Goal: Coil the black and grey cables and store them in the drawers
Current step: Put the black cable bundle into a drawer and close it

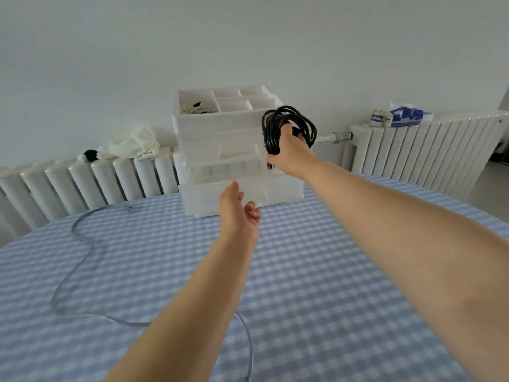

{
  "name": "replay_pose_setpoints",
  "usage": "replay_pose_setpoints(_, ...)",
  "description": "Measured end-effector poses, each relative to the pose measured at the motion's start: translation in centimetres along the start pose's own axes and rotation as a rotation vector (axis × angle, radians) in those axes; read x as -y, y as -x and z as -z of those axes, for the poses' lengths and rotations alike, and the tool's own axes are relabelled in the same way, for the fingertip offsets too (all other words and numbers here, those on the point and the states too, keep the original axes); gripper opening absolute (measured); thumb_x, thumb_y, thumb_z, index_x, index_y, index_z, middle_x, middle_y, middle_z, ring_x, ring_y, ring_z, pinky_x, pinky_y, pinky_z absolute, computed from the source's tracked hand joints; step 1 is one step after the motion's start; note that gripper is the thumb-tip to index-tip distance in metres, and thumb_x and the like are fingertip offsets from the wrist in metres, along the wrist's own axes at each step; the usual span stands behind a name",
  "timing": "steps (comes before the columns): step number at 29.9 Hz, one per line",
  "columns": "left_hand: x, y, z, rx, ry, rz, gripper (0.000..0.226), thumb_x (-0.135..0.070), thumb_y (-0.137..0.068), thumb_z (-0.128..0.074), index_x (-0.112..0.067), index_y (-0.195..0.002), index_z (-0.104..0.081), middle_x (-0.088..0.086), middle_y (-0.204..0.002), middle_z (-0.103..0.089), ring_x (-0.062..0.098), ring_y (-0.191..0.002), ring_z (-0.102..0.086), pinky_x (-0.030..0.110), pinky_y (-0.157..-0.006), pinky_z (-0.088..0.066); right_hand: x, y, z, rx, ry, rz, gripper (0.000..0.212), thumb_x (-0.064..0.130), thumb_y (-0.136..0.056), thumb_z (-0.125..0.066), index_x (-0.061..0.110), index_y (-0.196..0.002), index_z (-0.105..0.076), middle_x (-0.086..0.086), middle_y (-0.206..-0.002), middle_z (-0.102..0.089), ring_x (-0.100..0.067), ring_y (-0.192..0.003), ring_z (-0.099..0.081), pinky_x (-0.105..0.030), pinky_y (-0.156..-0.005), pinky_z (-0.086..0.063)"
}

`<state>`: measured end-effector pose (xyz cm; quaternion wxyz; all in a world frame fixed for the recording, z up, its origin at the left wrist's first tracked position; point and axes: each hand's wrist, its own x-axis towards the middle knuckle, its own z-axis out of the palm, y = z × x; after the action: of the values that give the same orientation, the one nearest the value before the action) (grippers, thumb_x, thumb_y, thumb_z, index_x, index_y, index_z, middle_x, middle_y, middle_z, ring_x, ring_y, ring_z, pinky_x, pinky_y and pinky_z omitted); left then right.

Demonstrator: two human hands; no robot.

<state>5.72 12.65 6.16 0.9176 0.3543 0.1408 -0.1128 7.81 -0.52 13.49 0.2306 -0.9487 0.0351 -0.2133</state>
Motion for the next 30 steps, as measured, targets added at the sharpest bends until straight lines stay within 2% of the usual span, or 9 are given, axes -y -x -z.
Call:
replay_pose_setpoints(3, 1.1, 1.5, 0.2, -0.023, -0.036, 0.0, 0.013, -0.024, -0.094, -0.055, -0.02, -0.106, -0.055, 0.0, -0.105, -0.052, 0.01, -0.054, -0.039, 0.02, -0.042, -0.032, -0.8, -0.3, 0.3, 0.009, 0.033, -0.016, 0.048, 0.015, -0.09, -0.059, -0.004, -0.123, -0.031, -0.008, -0.095, -0.047, -0.025, -0.106, -0.04, -0.036, -0.105, -0.029)
replay_pose_setpoints(7, 1.7, 2.9, 0.9, -0.028, -0.123, -0.008, 0.022, -0.027, -0.095, -0.057, -0.021, -0.115, -0.055, -0.005, -0.103, -0.055, 0.013, -0.079, -0.056, 0.025, -0.059, -0.043, -1.4, -0.1, 0.3, 0.005, 0.019, -0.006, 0.046, 0.018, -0.084, -0.061, 0.002, -0.119, -0.034, -0.007, -0.093, -0.047, -0.037, -0.126, -0.036, -0.036, -0.086, -0.036)
replay_pose_setpoints(10, 1.8, 3.3, 0.7, -0.025, -0.217, -0.043, 0.025, -0.026, -0.097, -0.052, -0.021, -0.121, -0.051, -0.005, -0.103, -0.054, 0.013, -0.086, -0.06, 0.028, -0.066, -0.046, -0.9, 0.8, 0.8, -0.057, 0.099, 0.213, 0.042, 0.022, -0.078, -0.062, 0.008, -0.113, -0.042, -0.008, -0.099, -0.054, -0.034, -0.121, -0.043, -0.033, -0.087, -0.035)
replay_pose_setpoints(13, 1.7, 3.5, 0.5, -0.08, -0.41, -0.109, 0.032, -0.028, -0.096, -0.053, -0.019, -0.126, -0.044, 0.001, -0.12, -0.05, 0.013, -0.089, -0.058, 0.032, -0.076, -0.048, 1.1, 1.6, 0.7, 0.078, 0.211, 0.381, 0.049, 0.019, -0.078, -0.063, 0.011, -0.124, -0.049, -0.009, -0.108, -0.061, -0.03, -0.118, -0.047, -0.023, -0.093, -0.026)
replay_pose_setpoints(18, 1.4, 3.4, 2.0, -0.168, -0.646, -0.405, 0.022, -0.029, -0.093, -0.056, -0.023, -0.109, -0.041, -0.007, -0.128, -0.03, 0.021, -0.116, -0.043, 0.04, -0.094, -0.041, 2.9, 0.9, -0.7, 0.481, 0.139, 0.264, 0.041, 0.015, -0.082, -0.066, 0.014, -0.122, -0.06, -0.006, -0.098, -0.066, -0.017, -0.076, -0.06, -0.026, -0.065, -0.045)
replay_pose_setpoints(21, 0.9, 3.1, 2.5, -0.172, -0.749, -0.483, 0.024, -0.028, -0.091, -0.059, -0.023, -0.109, -0.043, -0.006, -0.13, -0.029, 0.019, -0.123, -0.035, 0.04, -0.097, -0.041, 3.3, 0.0, -0.5, 0.557, 0.012, 0.233, 0.023, 0.031, -0.086, -0.07, 0.015, -0.103, -0.065, 0.001, -0.085, -0.063, -0.015, -0.078, -0.053, -0.024, -0.062, -0.038)
replay_pose_setpoints(24, 0.3, 2.9, 2.7, -0.189, -0.896, -0.691, 0.033, -0.022, -0.087, -0.064, -0.019, -0.115, -0.046, -0.001, -0.137, -0.031, 0.012, -0.116, -0.029, 0.031, -0.103, -0.033, 3.9, -0.5, -0.7, 0.644, -0.05, 0.162, 0.031, 0.045, -0.088, -0.064, 0.02, -0.105, -0.07, 0.005, -0.084, -0.065, -0.013, -0.077, -0.053, -0.023, -0.064, -0.036)
replay_pose_setpoints(27, -0.7, 2.2, 3.1, -0.208, -1.098, -0.912, 0.045, -0.02, -0.085, -0.067, -0.015, -0.124, -0.046, 0.002, -0.14, -0.033, 0.016, -0.119, -0.032, 0.023, -0.099, -0.02, 4.3, -0.8, -1.2, 0.641, -0.001, 0.167, 0.026, 0.044, -0.09, -0.061, 0.024, -0.104, -0.07, 0.011, -0.076, -0.06, -0.005, -0.069, -0.049, -0.019, -0.06, -0.032)
replay_pose_setpoints(30, -1.5, 1.0, 3.7, -0.193, -1.337, -0.942, 0.056, -0.03, -0.087, -0.065, -0.018, -0.135, -0.04, 0.001, -0.145, -0.034, 0.024, -0.132, -0.031, 0.034, -0.105, -0.025, 4.3, -1.2, -1.9, 0.578, 0.047, 0.234, 0.017, 0.036, -0.093, -0.059, 0.024, -0.1, -0.069, 0.004, -0.079, -0.06, -0.015, -0.076, -0.051, -0.022, -0.063, -0.037)
